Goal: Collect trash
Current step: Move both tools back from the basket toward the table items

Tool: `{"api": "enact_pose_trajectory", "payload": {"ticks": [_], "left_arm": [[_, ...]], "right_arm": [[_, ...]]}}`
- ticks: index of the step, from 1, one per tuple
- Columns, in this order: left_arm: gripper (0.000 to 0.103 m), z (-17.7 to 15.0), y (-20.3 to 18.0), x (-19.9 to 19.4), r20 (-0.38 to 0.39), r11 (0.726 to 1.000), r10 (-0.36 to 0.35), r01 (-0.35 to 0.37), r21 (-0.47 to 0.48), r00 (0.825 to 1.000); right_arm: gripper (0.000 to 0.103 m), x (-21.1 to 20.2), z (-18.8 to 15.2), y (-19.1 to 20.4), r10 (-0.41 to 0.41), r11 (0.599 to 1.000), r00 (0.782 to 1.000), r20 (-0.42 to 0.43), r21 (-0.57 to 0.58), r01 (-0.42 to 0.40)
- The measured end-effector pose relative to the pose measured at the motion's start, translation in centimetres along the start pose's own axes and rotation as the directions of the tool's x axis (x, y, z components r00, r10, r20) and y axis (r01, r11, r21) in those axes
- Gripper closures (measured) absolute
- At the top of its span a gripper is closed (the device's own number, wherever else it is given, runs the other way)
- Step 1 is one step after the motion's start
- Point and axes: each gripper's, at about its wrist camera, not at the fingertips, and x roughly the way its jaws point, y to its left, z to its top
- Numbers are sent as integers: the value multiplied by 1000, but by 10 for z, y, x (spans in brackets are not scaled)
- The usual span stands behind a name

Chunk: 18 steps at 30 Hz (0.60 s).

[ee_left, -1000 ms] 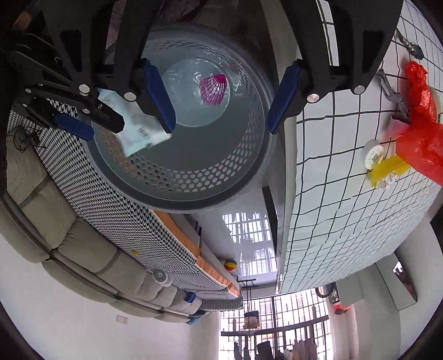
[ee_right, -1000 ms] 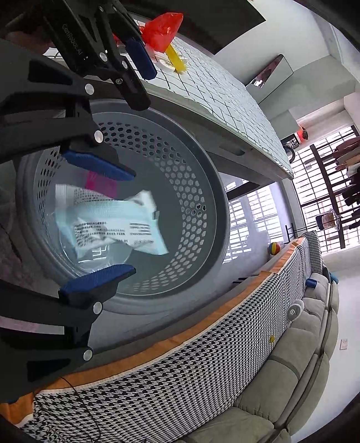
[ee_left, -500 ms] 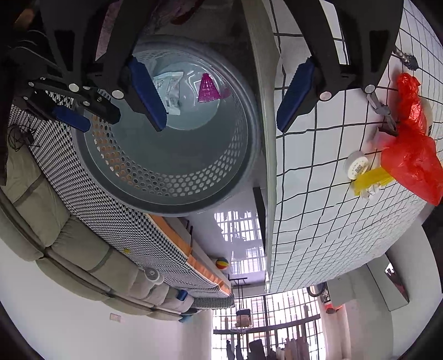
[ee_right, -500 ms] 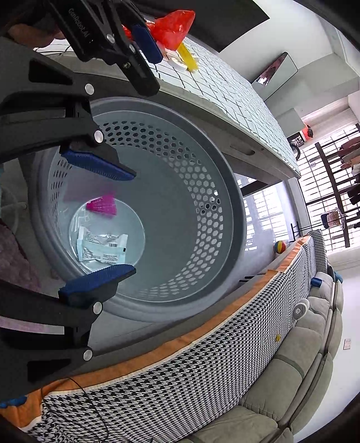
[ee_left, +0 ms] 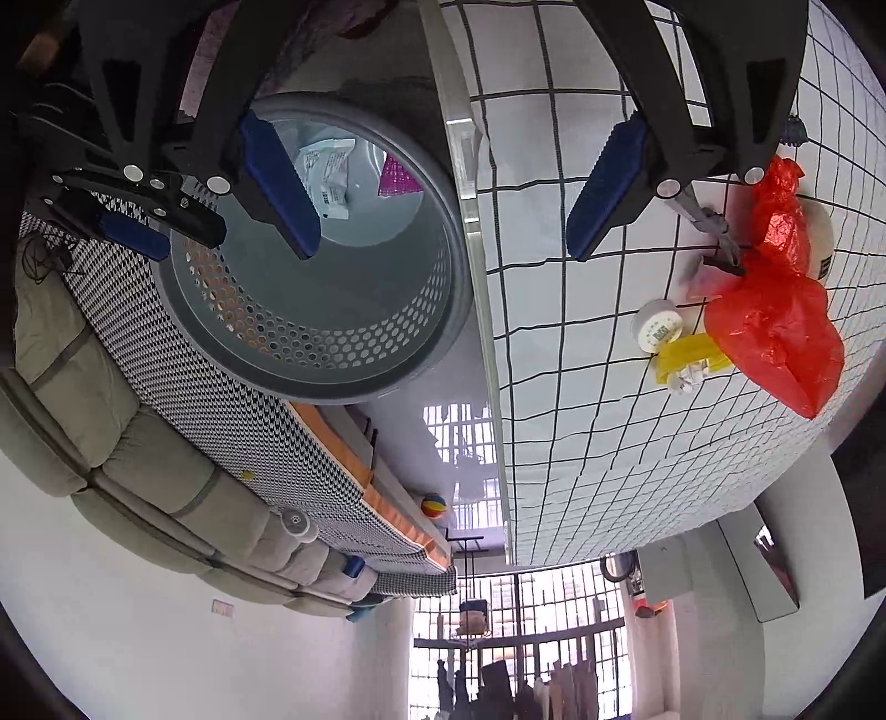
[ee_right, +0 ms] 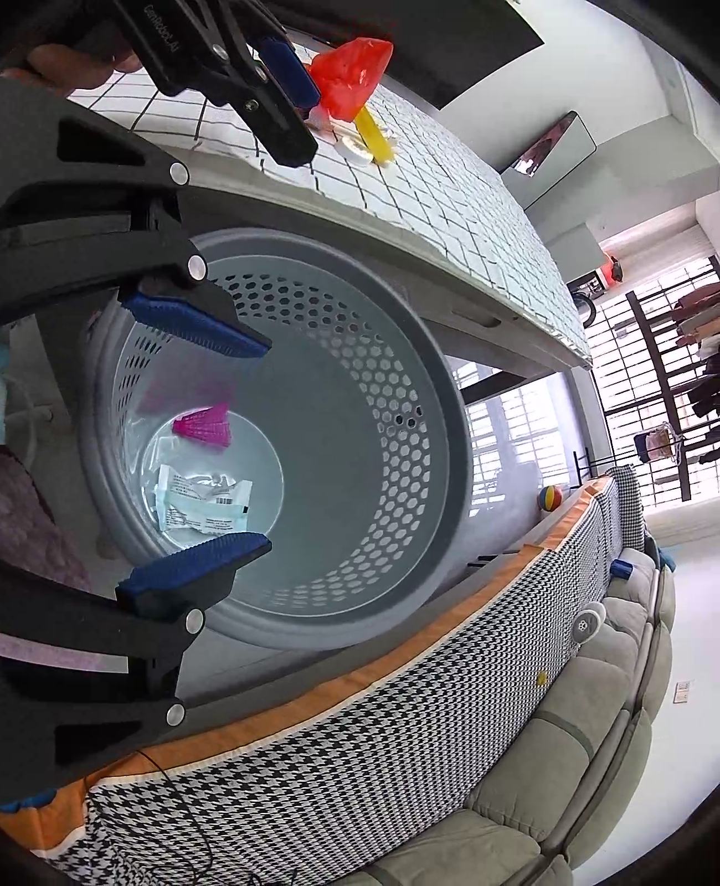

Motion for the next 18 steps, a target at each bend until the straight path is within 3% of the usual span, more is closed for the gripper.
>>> {"api": "enact_pose_trajectory", "payload": {"ticks": [7, 12, 18], "left_arm": [[14, 0, 31, -22, 26, 1000, 6, -5, -31, 1000], [14, -4, 61, -39, 40, 998, 49, -47, -51, 998], [14, -12, 103, -56, 53, 988, 100, -92, -125, 994]], "right_arm": [[39, -12, 10, 17, -12, 1000, 999, 35, -11, 13], [37, -25, 10, 33, 2, 1000, 997, 78, 5, -2], [36, -23, 5, 61, 27, 999, 998, 53, -37, -25]]}}
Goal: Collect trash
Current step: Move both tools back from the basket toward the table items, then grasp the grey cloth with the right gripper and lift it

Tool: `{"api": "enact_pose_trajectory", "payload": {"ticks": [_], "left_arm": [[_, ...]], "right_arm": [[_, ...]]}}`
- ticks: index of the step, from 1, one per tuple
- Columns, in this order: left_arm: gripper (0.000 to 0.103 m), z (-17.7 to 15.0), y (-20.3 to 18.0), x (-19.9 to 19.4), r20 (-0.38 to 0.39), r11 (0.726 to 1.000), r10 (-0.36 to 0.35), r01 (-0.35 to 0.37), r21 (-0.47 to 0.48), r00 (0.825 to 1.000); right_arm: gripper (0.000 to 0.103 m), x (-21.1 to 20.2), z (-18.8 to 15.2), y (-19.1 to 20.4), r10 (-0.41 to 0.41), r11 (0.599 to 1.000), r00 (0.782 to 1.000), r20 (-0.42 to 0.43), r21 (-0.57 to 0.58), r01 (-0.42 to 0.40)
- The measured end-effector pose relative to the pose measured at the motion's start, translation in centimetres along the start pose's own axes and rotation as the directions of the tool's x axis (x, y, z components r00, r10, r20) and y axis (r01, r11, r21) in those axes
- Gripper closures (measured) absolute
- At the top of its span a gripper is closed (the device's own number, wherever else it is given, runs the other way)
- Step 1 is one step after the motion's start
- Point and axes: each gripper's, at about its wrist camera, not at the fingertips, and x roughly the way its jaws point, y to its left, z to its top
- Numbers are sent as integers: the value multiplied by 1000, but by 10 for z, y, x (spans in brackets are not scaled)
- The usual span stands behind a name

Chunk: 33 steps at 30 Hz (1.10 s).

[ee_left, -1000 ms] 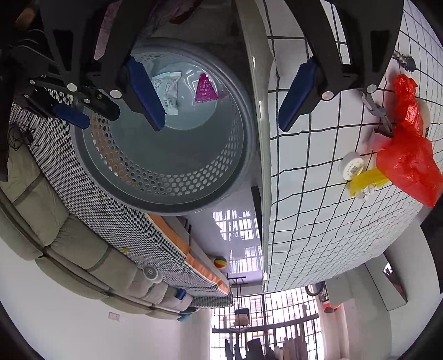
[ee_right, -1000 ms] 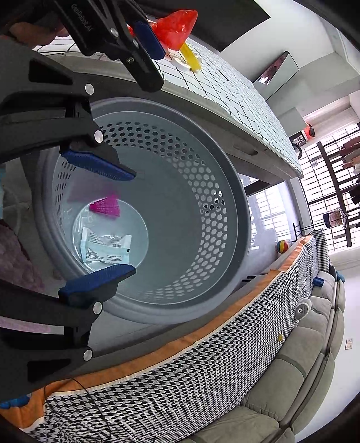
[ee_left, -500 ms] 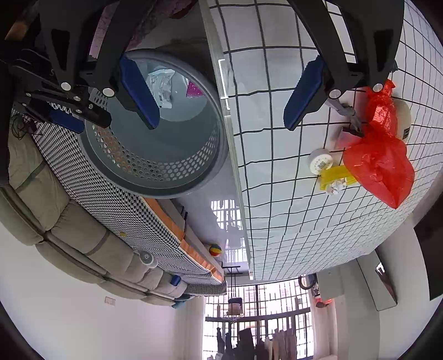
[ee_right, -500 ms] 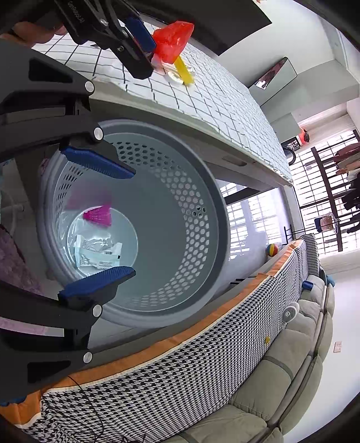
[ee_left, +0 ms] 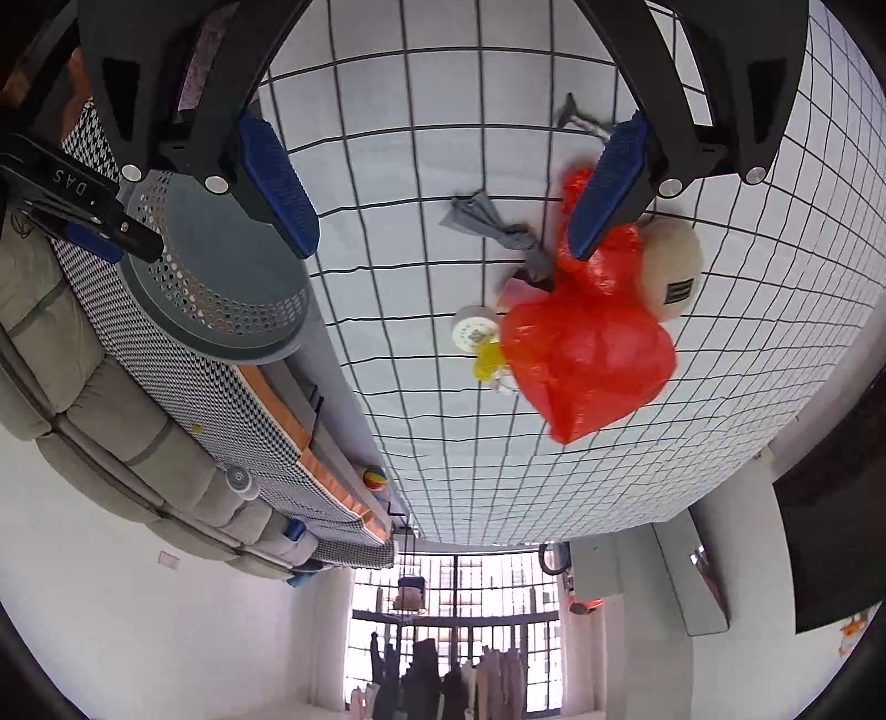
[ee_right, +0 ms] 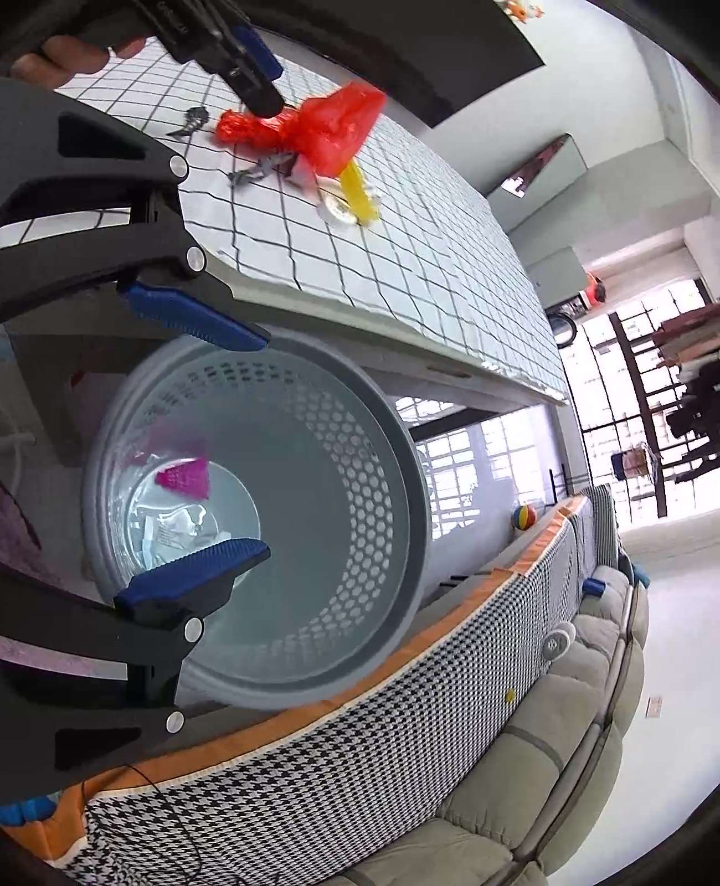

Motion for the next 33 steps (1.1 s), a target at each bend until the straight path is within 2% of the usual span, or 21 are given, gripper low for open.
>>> {"api": "enact_pose_trajectory", "payload": {"ticks": [10, 23, 33], "left_arm": [[13, -16, 69, -17, 4, 992, 93, -92, -85, 996], [13, -45, 146, -20, -31, 969, 181, -184, -166, 983], [13, -63, 190, -14, -82, 946, 230, -243, -214, 970]], "right_arm": [[36, 10, -2, 62, 60, 993, 998, -15, -98, -61], [36, 37, -24, 153, 125, 960, 987, -97, -239, -145], [36, 50, -29, 190, 119, 939, 986, -117, -309, -150]]}}
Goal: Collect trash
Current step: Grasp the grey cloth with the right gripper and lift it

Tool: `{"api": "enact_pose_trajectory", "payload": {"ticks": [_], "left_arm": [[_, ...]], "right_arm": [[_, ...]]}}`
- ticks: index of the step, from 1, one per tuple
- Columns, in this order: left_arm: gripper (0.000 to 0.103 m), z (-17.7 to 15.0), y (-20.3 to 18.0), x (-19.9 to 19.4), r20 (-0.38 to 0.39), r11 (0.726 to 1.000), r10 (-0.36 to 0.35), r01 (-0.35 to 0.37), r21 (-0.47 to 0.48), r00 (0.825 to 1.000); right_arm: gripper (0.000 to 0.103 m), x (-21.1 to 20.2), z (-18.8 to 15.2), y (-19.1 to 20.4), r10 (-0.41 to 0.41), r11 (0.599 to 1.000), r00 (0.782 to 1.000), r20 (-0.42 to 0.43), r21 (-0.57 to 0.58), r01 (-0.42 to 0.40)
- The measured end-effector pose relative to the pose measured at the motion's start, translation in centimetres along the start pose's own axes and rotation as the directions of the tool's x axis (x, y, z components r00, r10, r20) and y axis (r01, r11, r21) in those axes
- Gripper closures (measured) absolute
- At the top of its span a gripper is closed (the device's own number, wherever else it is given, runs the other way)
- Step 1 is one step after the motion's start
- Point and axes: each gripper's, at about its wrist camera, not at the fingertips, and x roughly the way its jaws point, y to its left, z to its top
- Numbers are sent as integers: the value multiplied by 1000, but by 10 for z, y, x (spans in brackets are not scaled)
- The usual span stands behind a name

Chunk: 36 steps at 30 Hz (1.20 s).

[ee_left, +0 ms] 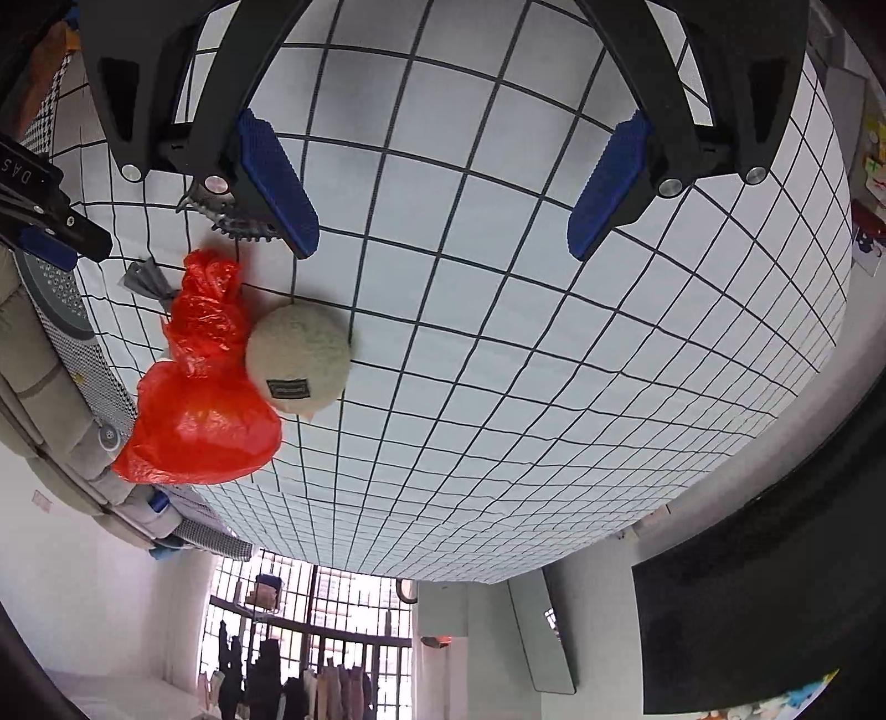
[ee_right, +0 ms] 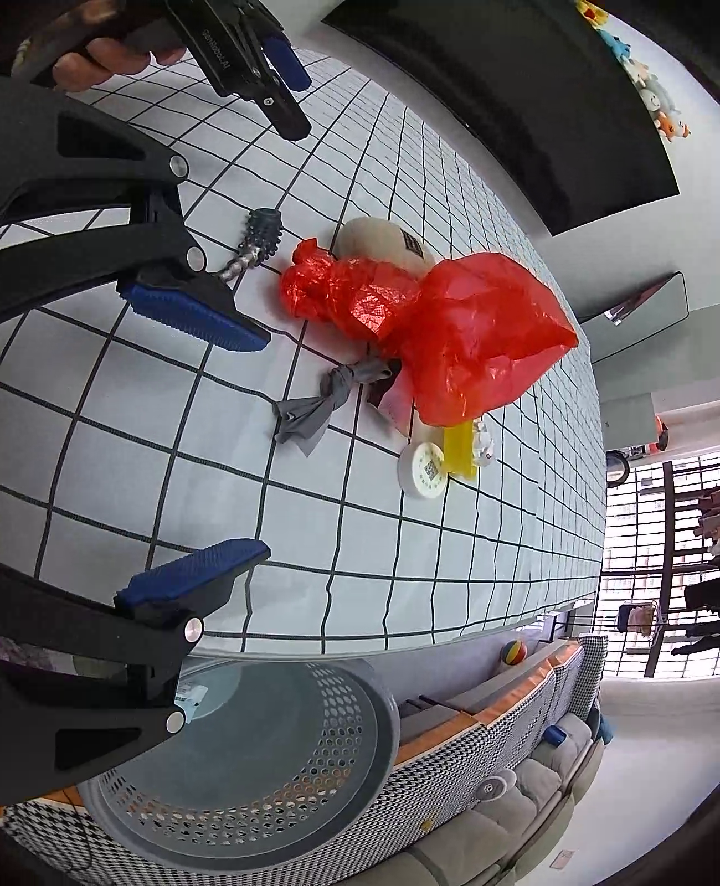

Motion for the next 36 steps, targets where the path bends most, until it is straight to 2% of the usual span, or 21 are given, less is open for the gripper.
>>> {"api": "enact_pose_trajectory", "payload": {"ticks": [10, 15, 22, 26, 29, 31, 33, 36], "left_arm": [[13, 0, 1, 2, -15, 1000, -20, 20, -14, 1000], [13, -4, -8, 6, -28, 999, -37, 37, -19, 999], [13, -10, -16, 10, -47, 999, -49, 48, -21, 998], [13, -12, -19, 11, -53, 999, -51, 50, -17, 997], [13, -12, -25, 10, -55, 998, -54, 54, -10, 997], [13, -10, -29, 9, -56, 998, -59, 58, -7, 997], [13, -10, -33, 9, -57, 998, -64, 64, -4, 996], [13, -11, -40, 9, -64, 997, -72, 72, 2, 995]], "right_arm": [[36, 33, 31, 12, -40, 994, 998, -38, -103, 36], [36, 53, 39, 18, -51, 983, 997, -63, -178, 39], [38, 69, 45, 23, -38, 974, 995, -95, -225, 16], [45, 72, 45, 25, -26, 969, 995, -95, -245, 2], [55, 70, 44, 27, 1, 969, 995, -99, -244, -25], [63, 68, 43, 26, 7, 968, 995, -95, -250, -31], [81, 64, 38, 29, 11, 966, 996, -92, -256, -34], [84, 59, 33, 24, 30, 971, 995, -94, -234, -52]]}}
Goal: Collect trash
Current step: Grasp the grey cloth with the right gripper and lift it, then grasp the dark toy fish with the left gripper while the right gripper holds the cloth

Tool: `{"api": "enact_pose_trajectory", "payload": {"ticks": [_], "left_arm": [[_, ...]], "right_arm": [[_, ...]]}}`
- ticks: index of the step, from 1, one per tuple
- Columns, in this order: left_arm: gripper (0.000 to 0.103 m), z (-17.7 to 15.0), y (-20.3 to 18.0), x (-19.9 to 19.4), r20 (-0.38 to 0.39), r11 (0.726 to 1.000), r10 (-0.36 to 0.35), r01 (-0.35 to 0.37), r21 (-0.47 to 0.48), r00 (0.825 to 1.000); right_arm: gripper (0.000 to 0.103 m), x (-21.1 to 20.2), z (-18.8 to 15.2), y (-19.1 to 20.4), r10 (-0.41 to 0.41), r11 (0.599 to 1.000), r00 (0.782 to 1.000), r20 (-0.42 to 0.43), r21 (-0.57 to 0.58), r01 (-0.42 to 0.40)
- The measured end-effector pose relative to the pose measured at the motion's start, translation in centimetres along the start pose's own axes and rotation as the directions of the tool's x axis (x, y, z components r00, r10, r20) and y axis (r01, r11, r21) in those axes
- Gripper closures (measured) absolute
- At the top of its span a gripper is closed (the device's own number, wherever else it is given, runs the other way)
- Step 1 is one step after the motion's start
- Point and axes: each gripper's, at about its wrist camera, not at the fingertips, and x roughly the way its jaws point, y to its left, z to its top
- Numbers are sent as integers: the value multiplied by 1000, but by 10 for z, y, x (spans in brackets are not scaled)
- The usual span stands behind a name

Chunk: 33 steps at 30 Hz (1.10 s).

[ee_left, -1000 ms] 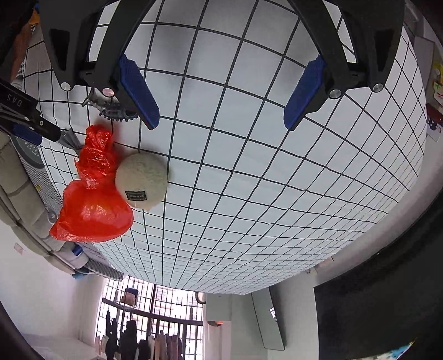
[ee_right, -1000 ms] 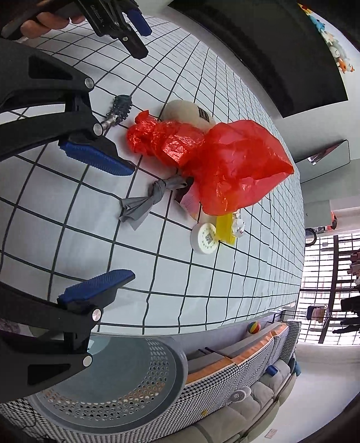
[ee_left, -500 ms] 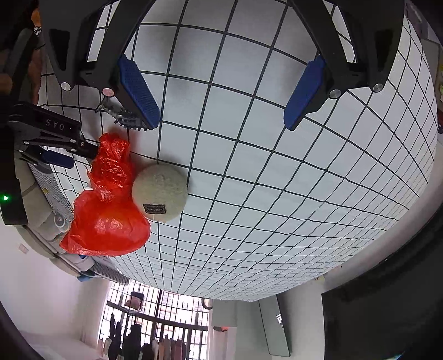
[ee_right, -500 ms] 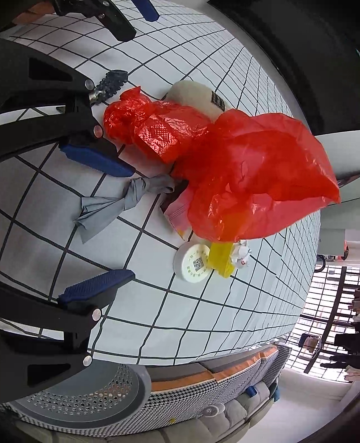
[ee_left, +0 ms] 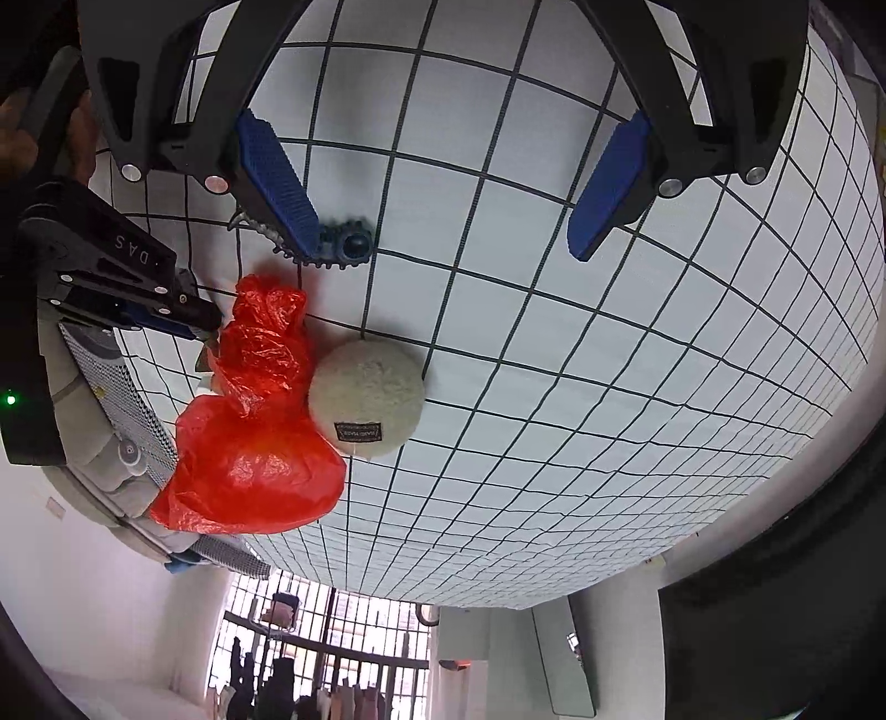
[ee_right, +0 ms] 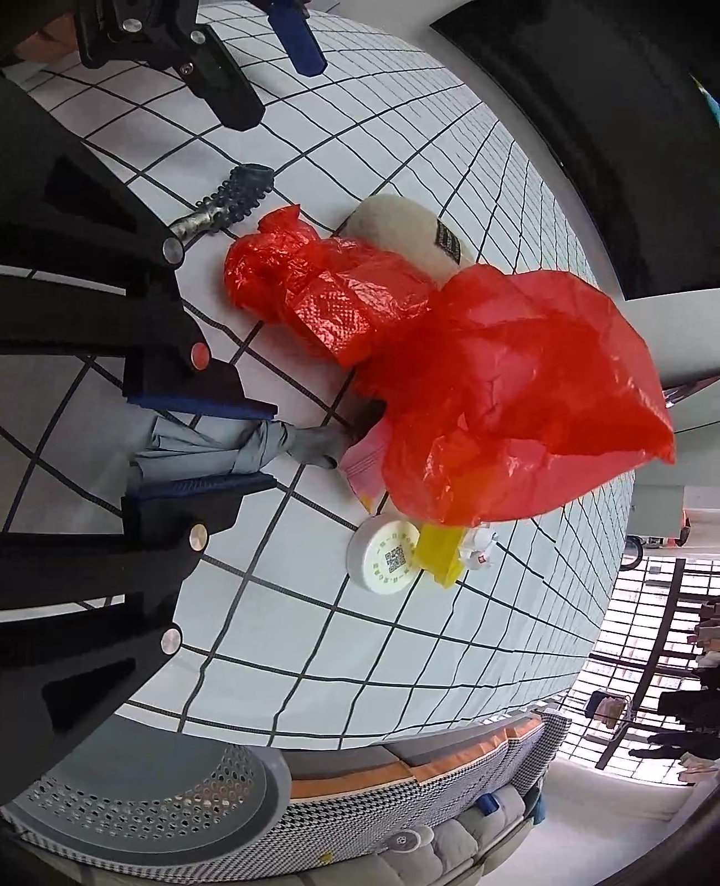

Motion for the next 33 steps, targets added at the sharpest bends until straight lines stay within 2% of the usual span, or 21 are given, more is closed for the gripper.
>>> {"api": "enact_pose_trajectory", "payload": {"ticks": [8, 15, 24, 33], "left_arm": [[13, -5, -24, 2, -24, 999, -25, 26, 24, 999], [13, -6, -51, 18, -76, 998, -50, 52, 22, 996], [13, -5, -55, 28, -94, 999, 47, -45, 22, 994], [13, -9, -15, 14, -83, 994, 105, -106, -16, 991]], "right_arm": [[84, -39, -25, -27, 26, 989, 997, 68, 144, -36], [84, -68, -49, -44, 36, 978, 995, 95, 202, -55], [84, -84, -66, -53, 32, 970, 993, 113, 235, -58], [84, -80, -63, -43, 48, 973, 992, 114, 221, -73]]}}
